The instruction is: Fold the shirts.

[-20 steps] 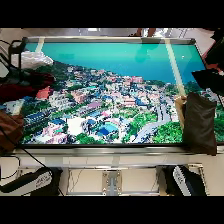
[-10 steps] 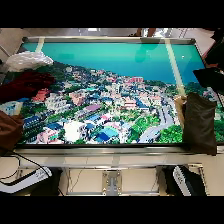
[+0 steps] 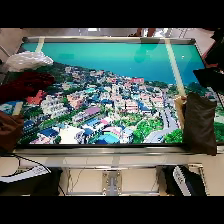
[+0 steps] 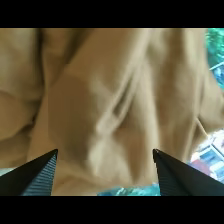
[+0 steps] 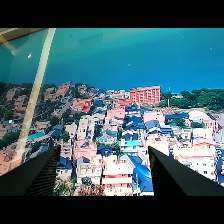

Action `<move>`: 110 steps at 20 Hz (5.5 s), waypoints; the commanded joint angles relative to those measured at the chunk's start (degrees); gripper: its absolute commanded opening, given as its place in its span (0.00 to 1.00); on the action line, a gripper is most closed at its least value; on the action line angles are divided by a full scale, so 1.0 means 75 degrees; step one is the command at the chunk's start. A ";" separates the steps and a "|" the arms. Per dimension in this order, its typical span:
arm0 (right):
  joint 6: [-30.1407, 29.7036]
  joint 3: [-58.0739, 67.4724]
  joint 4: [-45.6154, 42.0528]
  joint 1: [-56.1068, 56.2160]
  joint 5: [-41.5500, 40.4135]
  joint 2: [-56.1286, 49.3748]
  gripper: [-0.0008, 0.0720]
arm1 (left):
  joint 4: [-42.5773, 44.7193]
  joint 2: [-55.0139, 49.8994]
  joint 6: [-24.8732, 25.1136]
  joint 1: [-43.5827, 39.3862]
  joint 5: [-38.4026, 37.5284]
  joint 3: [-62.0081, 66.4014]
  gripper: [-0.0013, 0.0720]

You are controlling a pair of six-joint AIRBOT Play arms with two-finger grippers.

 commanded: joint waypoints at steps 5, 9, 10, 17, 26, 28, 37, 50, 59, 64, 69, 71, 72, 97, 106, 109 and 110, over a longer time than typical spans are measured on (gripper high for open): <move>0.0052 0.0009 0.0073 0.0006 0.0000 -0.0003 0.87 | -0.0411 -0.1148 -0.0096 0.0128 0.0356 -0.0035 0.35; 0.0050 0.0012 0.0361 0.0006 -0.0006 0.0003 0.86 | -0.3850 -0.0892 0.1612 0.0061 0.0128 -0.0032 0.03; 0.0047 0.0020 0.0370 0.0006 -0.0006 0.0003 0.75 | -0.5313 -0.0664 0.2419 -0.0023 -0.0245 -0.0035 0.03; 0.0035 0.1163 0.0350 0.0006 0.0000 0.0000 0.62 | -0.8851 0.2229 0.3841 -0.2993 -0.1883 -0.0035 0.03; -0.0017 0.2760 -0.0775 0.0006 0.0102 -0.0026 0.62 | -0.8463 0.1740 0.3826 -0.9716 0.1005 -0.0035 0.27; -0.0041 0.2760 -0.1466 0.0006 0.0332 -0.0140 0.62 | -0.8475 0.1341 0.4310 -0.9958 0.1813 -0.0017 1.00; -0.0047 0.0274 -0.1055 0.0012 0.1722 -0.1288 0.62 | -0.4584 0.1967 0.2162 -0.3864 -0.0822 -0.0364 0.81; -0.0041 -0.2436 -0.1320 0.5444 -0.1772 -0.3191 0.62 | -0.6883 0.0425 0.1349 -0.3678 0.1941 -0.2591 0.63; 0.0047 -0.2436 -0.1871 0.6560 -0.1833 -0.3969 0.64 | -0.6021 0.0248 0.0717 -0.3439 0.2640 -0.2588 0.63; 0.0050 -0.2436 -0.1871 0.6560 -0.1839 -0.3966 0.64 | -0.6916 -0.0420 0.0726 -0.4028 0.3981 -0.2331 0.63; 0.0201 -0.2436 -0.1868 0.6560 -0.1935 -0.3966 0.64 | -0.6933 -0.1279 0.0737 -0.4441 0.3771 -0.1988 0.58; 0.0201 -0.2436 -0.1871 0.6560 -0.1970 -0.3966 0.64 | -0.7000 -0.1355 0.0746 -0.4459 0.3756 -0.1988 0.16; 0.0201 -0.2436 -0.1871 0.6560 -0.2008 -0.3966 0.64 | -0.7006 -0.1352 0.0746 -0.4459 0.3765 -0.1979 0.04; -0.0583 -0.0038 -0.4584 0.8387 -0.2535 -0.5301 0.88 | -0.7108 -0.0906 0.0752 -0.4424 0.3197 -0.1970 0.04; -0.0606 0.0050 -0.5616 0.9194 -0.2092 -0.6056 0.87 | -0.7105 -0.0906 0.0778 -0.4424 0.3194 -0.1973 0.04; -0.0557 0.0058 -0.6408 0.9049 -0.2486 -0.6359 0.77 | -0.7108 -0.0906 0.1154 -0.4424 0.3174 -0.1973 0.04; -0.0557 0.0064 -0.6513 0.8999 -0.2477 -0.6481 0.54 | -0.7108 -0.0906 0.1154 -0.4424 0.3168 -0.1973 0.04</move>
